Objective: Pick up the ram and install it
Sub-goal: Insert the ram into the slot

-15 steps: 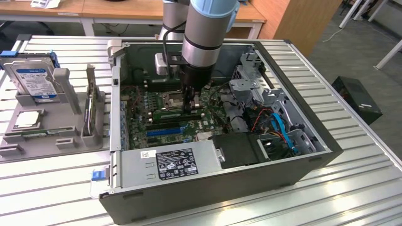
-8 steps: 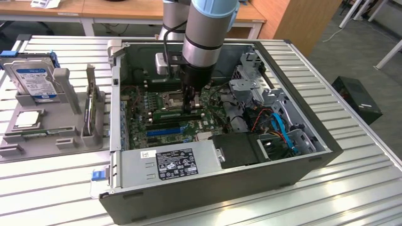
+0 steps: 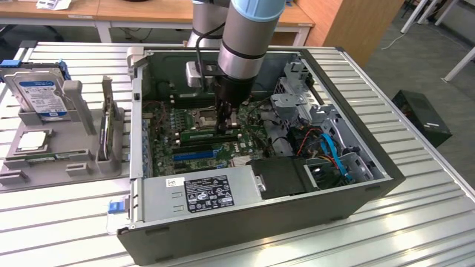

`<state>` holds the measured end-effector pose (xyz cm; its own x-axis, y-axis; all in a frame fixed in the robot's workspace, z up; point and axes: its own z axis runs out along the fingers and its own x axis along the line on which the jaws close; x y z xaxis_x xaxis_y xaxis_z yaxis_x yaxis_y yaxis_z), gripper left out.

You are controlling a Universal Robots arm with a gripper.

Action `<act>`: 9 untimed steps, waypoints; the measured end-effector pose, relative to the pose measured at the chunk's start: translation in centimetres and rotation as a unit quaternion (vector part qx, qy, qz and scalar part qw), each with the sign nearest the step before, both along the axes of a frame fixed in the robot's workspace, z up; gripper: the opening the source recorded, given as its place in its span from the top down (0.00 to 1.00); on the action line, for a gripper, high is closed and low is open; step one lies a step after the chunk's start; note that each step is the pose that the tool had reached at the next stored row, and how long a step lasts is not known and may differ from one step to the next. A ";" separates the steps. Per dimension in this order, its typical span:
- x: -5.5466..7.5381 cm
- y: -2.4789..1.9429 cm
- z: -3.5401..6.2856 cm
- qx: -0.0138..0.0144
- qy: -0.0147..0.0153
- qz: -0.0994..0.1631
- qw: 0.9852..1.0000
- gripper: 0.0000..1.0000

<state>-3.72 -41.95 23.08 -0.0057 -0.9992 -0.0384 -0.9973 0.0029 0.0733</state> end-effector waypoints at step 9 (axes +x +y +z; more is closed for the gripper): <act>0.2 0.00 0.00 0.000 0.005 0.000 1.000 0.88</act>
<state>-3.50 -41.95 23.08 -0.0062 -0.9992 -0.0383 -0.9966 0.0030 0.0829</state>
